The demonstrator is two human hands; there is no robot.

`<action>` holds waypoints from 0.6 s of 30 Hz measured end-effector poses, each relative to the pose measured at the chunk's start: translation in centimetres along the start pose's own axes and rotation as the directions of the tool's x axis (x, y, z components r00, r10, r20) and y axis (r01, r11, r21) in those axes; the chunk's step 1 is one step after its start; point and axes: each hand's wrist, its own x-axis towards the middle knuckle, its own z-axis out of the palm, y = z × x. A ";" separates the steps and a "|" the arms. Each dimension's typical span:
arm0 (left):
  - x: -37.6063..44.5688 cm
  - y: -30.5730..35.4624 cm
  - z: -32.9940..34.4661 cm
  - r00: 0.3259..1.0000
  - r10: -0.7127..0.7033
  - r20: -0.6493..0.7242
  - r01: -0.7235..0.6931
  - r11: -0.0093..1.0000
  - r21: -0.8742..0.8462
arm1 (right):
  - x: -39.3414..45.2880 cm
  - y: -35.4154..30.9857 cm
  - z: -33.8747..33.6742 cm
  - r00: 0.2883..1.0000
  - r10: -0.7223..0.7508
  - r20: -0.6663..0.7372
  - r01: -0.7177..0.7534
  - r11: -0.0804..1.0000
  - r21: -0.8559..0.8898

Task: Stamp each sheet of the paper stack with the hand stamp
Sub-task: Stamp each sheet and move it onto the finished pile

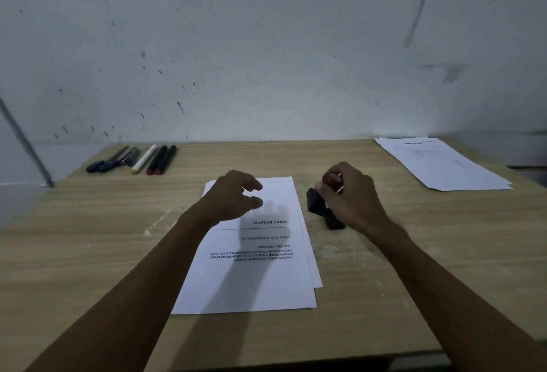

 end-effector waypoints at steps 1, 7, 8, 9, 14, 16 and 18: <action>-0.1 -0.8 0.1 0.999 0.016 0.028 -0.017 0.999 0.035 | 0.0 -0.5 0.5 0.999 0.000 0.034 -0.002 0.999 0.039; 0.3 -4.2 0.8 0.988 0.079 0.136 -0.109 0.967 0.229 | 0.0 -2.3 3.9 0.981 0.007 0.195 -0.031 0.992 0.123; 0.4 -4.6 1.0 0.984 0.090 0.152 -0.127 0.958 0.257 | 0.1 -2.6 4.3 0.982 -0.005 0.189 -0.019 0.992 0.123; 0.4 -4.8 1.3 0.980 0.103 0.171 -0.149 0.946 0.287 | 0.1 -2.7 4.6 0.984 -0.025 0.179 0.006 0.994 0.109; 0.2 -6.3 2.6 0.972 0.113 0.205 -0.182 0.916 0.357 | 0.3 -2.9 6.3 0.978 -0.094 0.188 0.106 0.993 -0.056; 0.1 -7.2 3.1 0.973 0.127 0.191 -0.191 0.908 0.374 | 0.3 -2.8 7.0 0.969 -0.115 0.218 0.148 0.979 -0.140; -0.1 -7.9 3.5 0.975 0.142 0.168 -0.195 0.912 0.361 | 0.3 -2.8 7.5 0.961 -0.146 0.234 0.197 0.957 -0.213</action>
